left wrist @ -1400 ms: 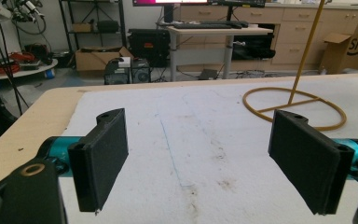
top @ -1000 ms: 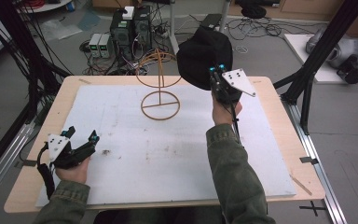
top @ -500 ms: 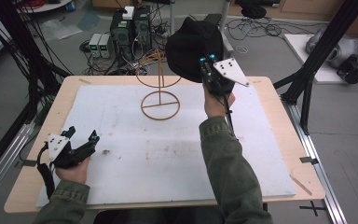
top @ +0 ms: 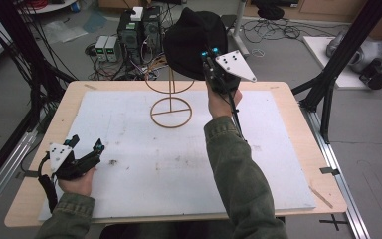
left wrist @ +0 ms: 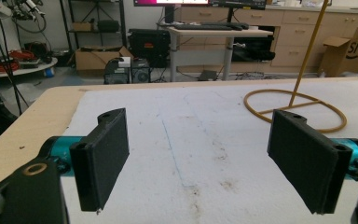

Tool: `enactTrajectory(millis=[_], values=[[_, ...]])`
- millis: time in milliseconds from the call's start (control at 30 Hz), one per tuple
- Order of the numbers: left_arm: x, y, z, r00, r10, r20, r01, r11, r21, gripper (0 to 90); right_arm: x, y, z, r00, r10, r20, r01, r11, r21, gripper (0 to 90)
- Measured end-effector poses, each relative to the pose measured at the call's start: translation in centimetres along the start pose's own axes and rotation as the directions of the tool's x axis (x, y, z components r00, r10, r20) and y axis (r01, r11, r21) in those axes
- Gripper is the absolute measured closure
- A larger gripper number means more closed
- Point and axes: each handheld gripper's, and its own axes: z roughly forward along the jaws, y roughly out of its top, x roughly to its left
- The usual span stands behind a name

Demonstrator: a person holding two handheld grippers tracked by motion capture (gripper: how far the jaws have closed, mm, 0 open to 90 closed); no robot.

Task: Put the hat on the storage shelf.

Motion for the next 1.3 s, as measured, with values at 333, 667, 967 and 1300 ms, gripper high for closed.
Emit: enactTrajectory(millis=[333, 667, 967, 1300], values=[[0.1, 0.0, 0.0, 1.0000, -0.003, 0.001, 0.003, 1.0000, 0.000, 20.8, 2.4, -0.4, 2.4, 0.9985, 0.000, -0.054, 0.002, 0.999, 0.038, 87.3], [0.4, 0.0, -0.3, 0.9999, -0.008, -0.008, 0.008, 1.0000, -0.002, 20.8, 4.4, -2.0, 3.8, 0.9968, 0.025, -0.075, -0.020, 0.998, 0.066, 87.3], [0.4, -0.1, -0.4, 0.9999, -0.001, -0.011, 0.001, 1.0000, 0.001, 20.8, 5.0, -3.7, 3.8, 0.9963, 0.037, -0.078, -0.030, 0.995, 0.091, 87.3], [0.6, -0.1, -0.5, 0.9997, 0.006, -0.024, -0.005, 0.9999, 0.009, 20.9, 5.2, -4.1, 3.8, 0.9950, 0.039, -0.092, -0.028, 0.992, 0.119, 87.3]])
